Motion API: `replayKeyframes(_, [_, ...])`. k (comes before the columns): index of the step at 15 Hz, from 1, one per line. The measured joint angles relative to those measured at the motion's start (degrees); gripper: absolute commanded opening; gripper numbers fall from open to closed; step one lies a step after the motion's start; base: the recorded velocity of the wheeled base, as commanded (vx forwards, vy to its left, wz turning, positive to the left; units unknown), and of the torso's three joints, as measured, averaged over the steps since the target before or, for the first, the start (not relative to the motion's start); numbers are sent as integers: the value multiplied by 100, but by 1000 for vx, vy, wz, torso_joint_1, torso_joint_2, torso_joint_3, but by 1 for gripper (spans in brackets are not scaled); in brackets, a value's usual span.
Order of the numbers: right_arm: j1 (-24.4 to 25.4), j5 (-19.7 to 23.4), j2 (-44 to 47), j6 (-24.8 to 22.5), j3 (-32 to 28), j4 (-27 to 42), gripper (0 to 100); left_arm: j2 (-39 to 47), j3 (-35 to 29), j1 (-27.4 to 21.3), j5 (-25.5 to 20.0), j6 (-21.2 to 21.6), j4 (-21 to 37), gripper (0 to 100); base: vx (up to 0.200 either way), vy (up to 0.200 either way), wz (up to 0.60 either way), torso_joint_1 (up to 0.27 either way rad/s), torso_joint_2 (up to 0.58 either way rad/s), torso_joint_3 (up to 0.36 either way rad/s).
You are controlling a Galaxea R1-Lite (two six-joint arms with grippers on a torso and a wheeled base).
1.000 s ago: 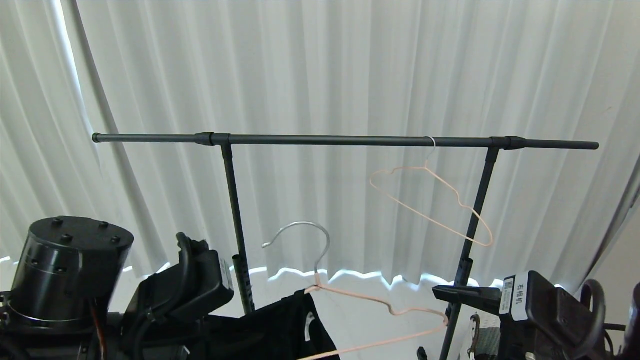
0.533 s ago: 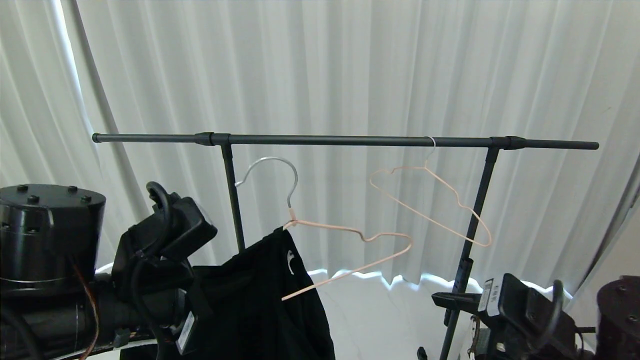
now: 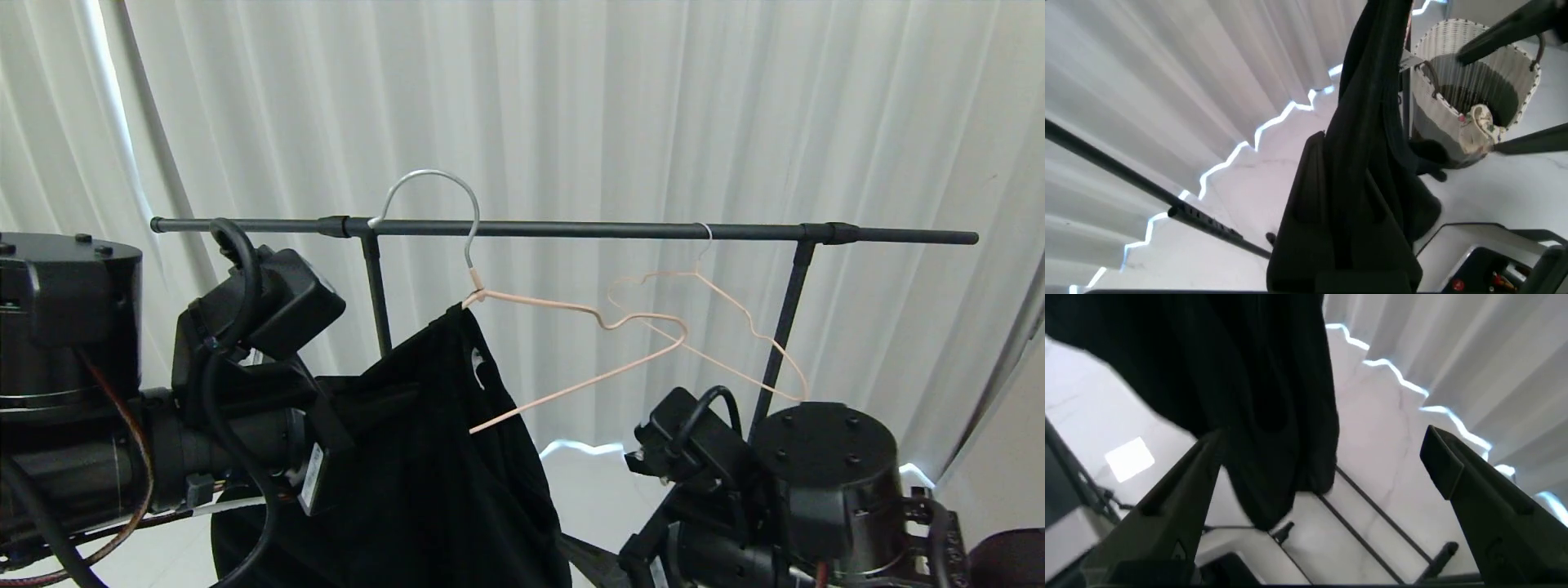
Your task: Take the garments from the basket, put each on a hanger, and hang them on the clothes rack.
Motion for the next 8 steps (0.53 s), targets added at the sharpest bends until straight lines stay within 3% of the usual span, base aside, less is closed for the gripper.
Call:
replayKeyframes(4, [1,-33,505,16,-507,0,100,-21,-15,-61,-2,9,-2,0,0,0,0,0,0,0])
replayKeyframes(8, [-29,-382,903,35,-697,2,100,-65,-20,-138,-2,9,-4,0,0,0,0,0,0,0])
